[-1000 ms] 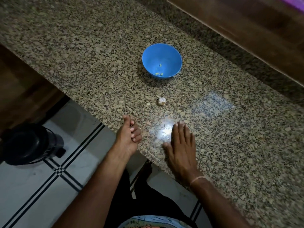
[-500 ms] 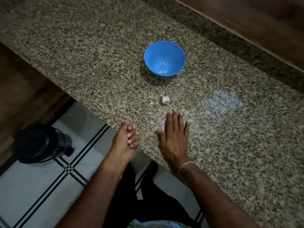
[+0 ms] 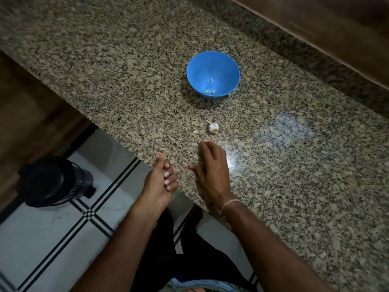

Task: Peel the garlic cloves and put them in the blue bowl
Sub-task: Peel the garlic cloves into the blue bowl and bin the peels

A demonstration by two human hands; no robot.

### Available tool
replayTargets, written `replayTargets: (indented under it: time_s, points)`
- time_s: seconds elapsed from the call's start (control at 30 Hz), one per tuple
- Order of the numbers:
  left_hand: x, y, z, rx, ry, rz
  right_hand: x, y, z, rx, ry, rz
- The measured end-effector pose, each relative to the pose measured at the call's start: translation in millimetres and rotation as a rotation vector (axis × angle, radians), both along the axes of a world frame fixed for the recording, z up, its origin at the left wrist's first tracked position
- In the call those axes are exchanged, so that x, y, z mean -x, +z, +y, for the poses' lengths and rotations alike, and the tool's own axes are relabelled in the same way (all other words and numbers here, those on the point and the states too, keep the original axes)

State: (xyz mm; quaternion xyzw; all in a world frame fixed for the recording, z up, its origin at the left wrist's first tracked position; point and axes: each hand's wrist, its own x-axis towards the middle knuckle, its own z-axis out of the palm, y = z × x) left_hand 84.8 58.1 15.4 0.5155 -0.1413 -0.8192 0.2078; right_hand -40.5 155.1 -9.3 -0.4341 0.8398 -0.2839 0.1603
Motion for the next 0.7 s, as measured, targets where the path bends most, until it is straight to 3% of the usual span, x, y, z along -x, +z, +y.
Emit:
replayTargets:
  time_s: [0.27,0.7]
  points:
    - [5.5,7.3,0.3,-0.013,-0.002,0.008,-1.0,-8.4,-38.1,0.165,-0.042,-0.019]
    - [-12.6,10.1,-11.3,-0.012,0.016,0.042,-1.3,4.4,-38.6,-0.054,0.101,0.252]
